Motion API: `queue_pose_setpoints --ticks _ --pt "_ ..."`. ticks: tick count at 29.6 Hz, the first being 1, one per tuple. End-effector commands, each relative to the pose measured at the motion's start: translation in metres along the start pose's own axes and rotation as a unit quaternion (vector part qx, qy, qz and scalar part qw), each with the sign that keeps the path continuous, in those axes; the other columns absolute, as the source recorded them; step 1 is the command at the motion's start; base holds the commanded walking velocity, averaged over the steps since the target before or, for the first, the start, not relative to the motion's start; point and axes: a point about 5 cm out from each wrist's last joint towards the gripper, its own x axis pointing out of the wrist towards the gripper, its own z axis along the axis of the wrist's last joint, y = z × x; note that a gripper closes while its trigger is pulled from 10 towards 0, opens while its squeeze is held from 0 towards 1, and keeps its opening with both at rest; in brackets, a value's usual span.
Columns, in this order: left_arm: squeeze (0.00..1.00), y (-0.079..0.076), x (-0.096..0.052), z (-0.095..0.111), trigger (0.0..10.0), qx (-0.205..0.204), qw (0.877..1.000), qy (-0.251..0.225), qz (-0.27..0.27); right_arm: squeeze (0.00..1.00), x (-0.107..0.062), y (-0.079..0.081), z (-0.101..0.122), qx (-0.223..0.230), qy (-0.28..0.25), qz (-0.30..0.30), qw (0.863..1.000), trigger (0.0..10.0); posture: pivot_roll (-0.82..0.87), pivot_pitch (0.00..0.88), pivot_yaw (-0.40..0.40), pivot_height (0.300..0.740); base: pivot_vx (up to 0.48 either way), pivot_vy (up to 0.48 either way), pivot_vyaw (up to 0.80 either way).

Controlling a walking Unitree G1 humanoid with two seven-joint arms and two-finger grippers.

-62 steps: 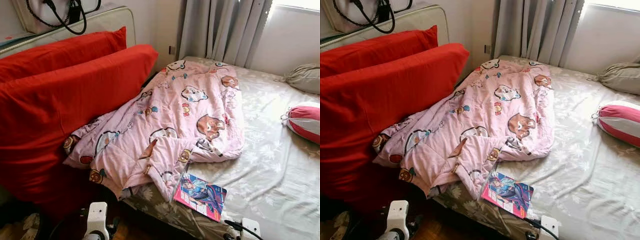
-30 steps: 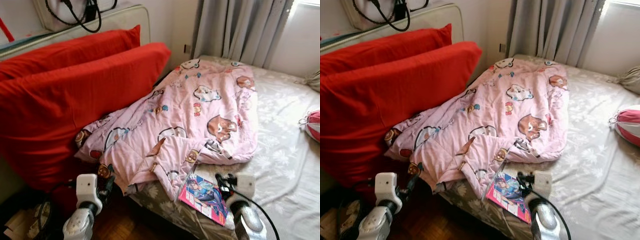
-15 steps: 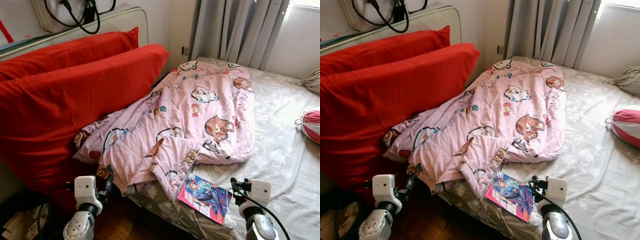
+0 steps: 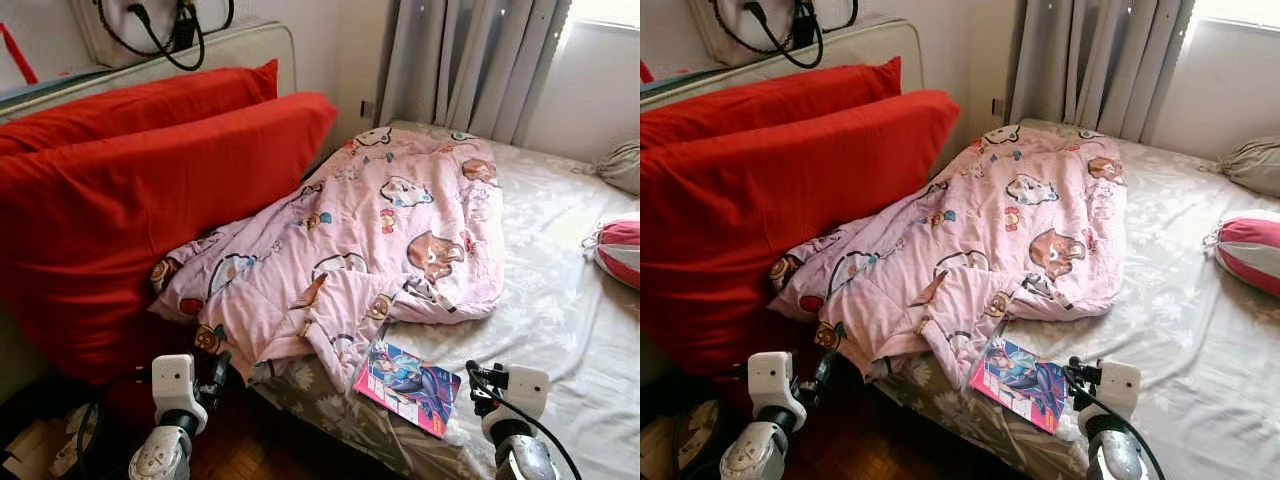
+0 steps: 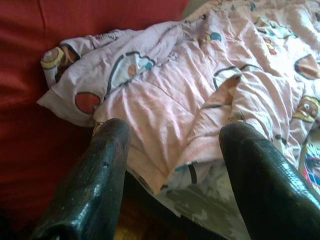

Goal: Clean up the room

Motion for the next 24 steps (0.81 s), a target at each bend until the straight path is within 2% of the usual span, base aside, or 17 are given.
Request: queue_pose_setpoints --ticks 1,2,15,24 --pt "0.0 -0.0015 0.0026 0.004 10.0 0.001 1.0 -0.006 -0.003 0.0 0.0011 0.0017 -0.0005 0.005 0.006 0.0 1.0 10.0 0.06 0.0 -0.035 0.672 0.0 0.0 0.0" --pt "0.0 -0.002 0.0029 0.0035 10.0 0.002 1.0 -0.004 -0.003 0.0 0.0015 0.0023 0.0 0.003 0.005 0.002 1.0 10.0 0.06 0.0 -0.036 0.662 0.0 0.0 0.0" --pt "0.0 -0.0036 0.0029 0.0028 10.0 0.002 1.0 -0.001 0.001 0.0 0.0013 0.0027 -0.0002 0.007 0.004 0.003 1.0 10.0 0.07 0.0 -0.056 0.662 0.0 0.0 0.0" --pt "0.0 -0.0054 0.0046 0.0024 10.0 0.004 1.0 0.005 -0.003 0.0 0.0048 0.0095 0.0021 0.006 0.004 0.009 1.0 10.0 0.06 0.0 -0.048 0.662 0.0 0.0 0.0"
